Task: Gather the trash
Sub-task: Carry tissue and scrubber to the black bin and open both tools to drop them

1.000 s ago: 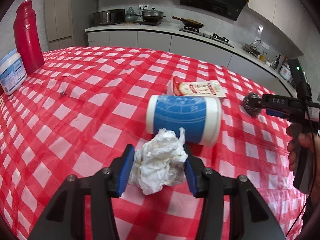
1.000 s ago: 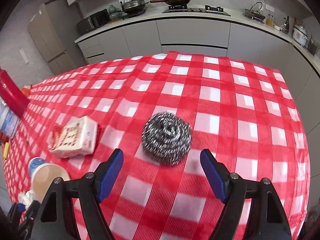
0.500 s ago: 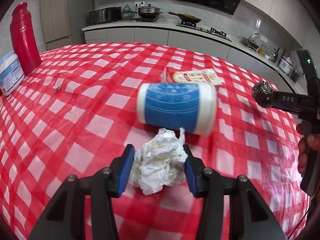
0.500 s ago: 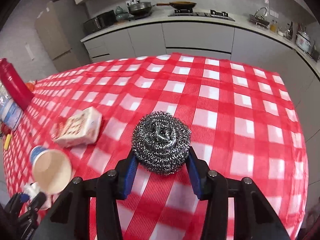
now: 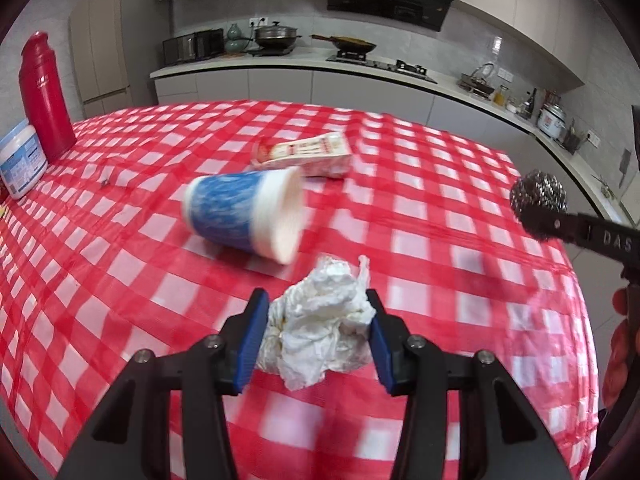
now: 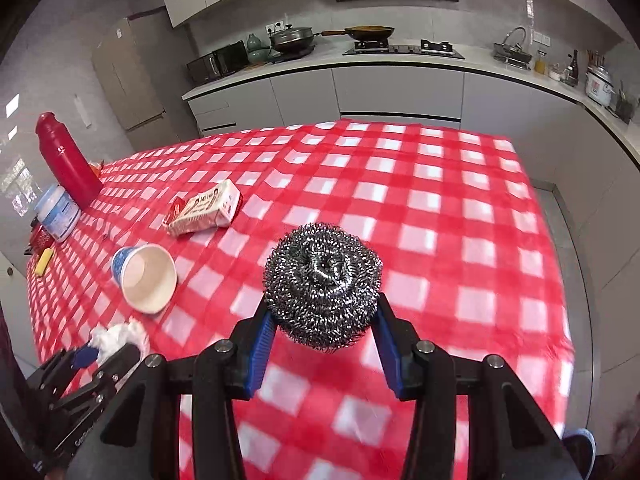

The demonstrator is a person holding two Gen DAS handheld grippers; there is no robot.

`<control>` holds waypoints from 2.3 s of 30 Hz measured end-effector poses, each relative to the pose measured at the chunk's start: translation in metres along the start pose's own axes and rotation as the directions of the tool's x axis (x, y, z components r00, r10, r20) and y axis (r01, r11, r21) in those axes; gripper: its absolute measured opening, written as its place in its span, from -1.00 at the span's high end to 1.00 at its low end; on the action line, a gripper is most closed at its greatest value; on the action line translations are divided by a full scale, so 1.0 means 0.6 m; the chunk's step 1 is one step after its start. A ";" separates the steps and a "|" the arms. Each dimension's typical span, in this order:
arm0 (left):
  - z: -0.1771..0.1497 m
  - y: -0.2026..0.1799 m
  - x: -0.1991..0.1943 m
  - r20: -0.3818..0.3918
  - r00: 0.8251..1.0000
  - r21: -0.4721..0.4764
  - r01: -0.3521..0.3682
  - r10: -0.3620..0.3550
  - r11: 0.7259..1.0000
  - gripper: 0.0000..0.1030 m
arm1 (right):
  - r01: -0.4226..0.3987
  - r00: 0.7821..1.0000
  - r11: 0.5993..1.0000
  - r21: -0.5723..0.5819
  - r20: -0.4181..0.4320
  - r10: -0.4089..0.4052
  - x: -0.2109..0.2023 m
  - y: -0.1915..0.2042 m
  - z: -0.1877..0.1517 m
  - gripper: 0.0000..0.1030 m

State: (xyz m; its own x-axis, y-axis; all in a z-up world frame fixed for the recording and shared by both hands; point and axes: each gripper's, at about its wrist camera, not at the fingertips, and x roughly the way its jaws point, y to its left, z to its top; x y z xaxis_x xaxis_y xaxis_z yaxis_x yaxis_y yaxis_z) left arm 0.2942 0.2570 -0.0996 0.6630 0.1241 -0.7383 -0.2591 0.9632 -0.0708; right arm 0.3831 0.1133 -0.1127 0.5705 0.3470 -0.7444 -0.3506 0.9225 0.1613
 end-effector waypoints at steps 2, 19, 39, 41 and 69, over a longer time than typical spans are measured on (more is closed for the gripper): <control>-0.005 -0.022 -0.011 0.007 1.000 0.006 0.007 -0.007 1.000 0.05 | 0.004 1.000 1.000 0.003 0.004 -0.004 -0.024 -0.018 -0.018 0.04; -0.067 -0.264 -0.089 0.035 0.991 0.115 0.126 -0.131 0.985 0.05 | 0.099 0.993 0.989 0.105 0.047 -0.104 -0.227 -0.235 -0.140 0.04; -0.228 -0.648 -0.096 -0.109 0.939 0.306 0.344 -0.327 0.887 0.05 | 0.298 0.955 0.898 0.323 -0.118 -0.274 -0.340 -0.619 -0.396 0.04; -0.250 -0.671 -0.082 -0.134 0.937 0.310 0.349 -0.323 0.884 0.05 | 0.292 0.955 0.900 0.323 -0.149 -0.256 -0.320 -0.639 -0.424 0.04; -0.332 -0.780 -0.024 -0.163 0.966 0.279 0.242 -0.202 0.930 -0.96 | 0.279 0.960 0.864 0.420 -0.122 -0.251 -0.323 -0.767 -0.477 -0.52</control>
State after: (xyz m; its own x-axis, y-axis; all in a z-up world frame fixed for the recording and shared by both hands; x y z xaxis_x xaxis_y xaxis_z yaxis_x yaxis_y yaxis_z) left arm 0.2660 -0.2432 -0.1897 0.5779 -0.1136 -0.8082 0.1150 0.9917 -0.0572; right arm 0.2214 -0.4268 -0.2279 0.5455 0.0813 -0.8341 0.1684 0.9644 0.2041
